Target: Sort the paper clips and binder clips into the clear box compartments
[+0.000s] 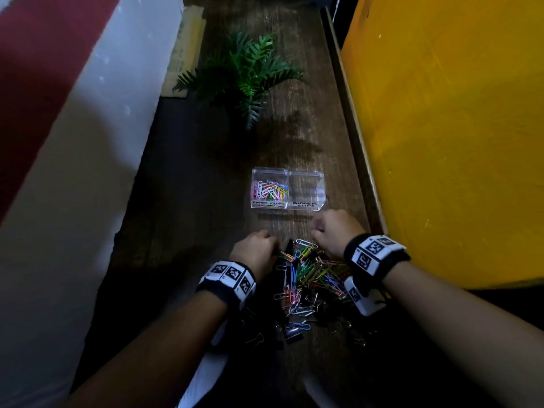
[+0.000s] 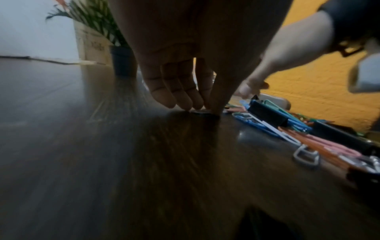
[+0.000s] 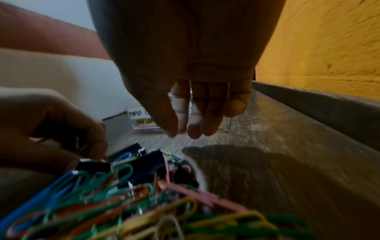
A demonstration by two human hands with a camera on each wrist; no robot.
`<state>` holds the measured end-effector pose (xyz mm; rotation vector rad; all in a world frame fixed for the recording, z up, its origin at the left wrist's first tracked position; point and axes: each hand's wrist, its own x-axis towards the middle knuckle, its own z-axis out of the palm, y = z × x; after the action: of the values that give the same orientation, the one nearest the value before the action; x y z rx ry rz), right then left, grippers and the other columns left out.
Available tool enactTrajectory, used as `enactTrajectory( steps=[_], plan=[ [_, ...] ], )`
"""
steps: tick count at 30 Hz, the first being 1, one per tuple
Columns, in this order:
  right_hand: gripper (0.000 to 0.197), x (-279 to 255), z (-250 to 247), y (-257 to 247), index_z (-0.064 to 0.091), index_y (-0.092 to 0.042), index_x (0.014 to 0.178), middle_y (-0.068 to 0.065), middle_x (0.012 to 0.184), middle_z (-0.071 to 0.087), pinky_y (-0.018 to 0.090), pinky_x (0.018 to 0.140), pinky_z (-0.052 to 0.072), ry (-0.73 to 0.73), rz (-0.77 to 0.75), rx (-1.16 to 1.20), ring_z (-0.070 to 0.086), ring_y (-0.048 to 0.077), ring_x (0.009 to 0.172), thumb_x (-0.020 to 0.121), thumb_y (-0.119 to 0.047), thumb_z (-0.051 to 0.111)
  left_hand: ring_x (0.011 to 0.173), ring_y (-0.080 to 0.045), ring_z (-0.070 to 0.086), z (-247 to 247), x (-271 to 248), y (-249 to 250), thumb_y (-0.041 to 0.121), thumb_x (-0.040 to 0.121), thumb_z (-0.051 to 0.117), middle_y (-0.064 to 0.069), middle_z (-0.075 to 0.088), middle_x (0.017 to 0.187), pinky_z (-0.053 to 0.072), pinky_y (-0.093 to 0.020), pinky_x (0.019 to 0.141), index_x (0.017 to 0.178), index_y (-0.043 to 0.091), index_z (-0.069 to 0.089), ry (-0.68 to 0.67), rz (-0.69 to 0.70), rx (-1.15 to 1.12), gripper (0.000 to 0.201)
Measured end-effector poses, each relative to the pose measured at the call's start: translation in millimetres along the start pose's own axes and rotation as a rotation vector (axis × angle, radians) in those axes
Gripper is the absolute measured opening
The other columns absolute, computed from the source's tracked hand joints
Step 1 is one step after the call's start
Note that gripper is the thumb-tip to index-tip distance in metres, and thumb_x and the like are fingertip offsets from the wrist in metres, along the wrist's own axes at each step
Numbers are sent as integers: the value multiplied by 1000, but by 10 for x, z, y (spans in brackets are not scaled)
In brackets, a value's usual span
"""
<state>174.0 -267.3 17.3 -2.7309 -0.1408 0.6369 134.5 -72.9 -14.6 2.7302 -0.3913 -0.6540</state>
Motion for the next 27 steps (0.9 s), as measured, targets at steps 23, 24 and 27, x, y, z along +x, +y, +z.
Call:
enactTrajectory(
  steps=[23,24,27],
  plan=[
    [76,-1599,599,542,31,-26,139,12,124,37,38,90,45,18,594,230,53,34,103,74,-15,69,126,-29,46,591,-1609,-177,65,52,79,-14,3,148,45,-35,100,148,33,-16,-283,-314,-74,139],
    [79,-1700,703,555,29,-27,140,12,124,35,38,91,45,-21,633,241,53,34,103,73,-16,69,128,-29,44,662,-1579,-118,62,52,81,-12,3,147,43,-34,102,149,31,-13,-260,-296,-103,138],
    [75,-1817,929,494,30,-26,138,10,122,34,36,90,46,-6,626,306,54,30,100,75,-9,66,126,-27,43,748,-1403,92,55,58,82,-7,8,140,41,-32,103,150,28,2,-168,-233,-134,125]
  ],
)
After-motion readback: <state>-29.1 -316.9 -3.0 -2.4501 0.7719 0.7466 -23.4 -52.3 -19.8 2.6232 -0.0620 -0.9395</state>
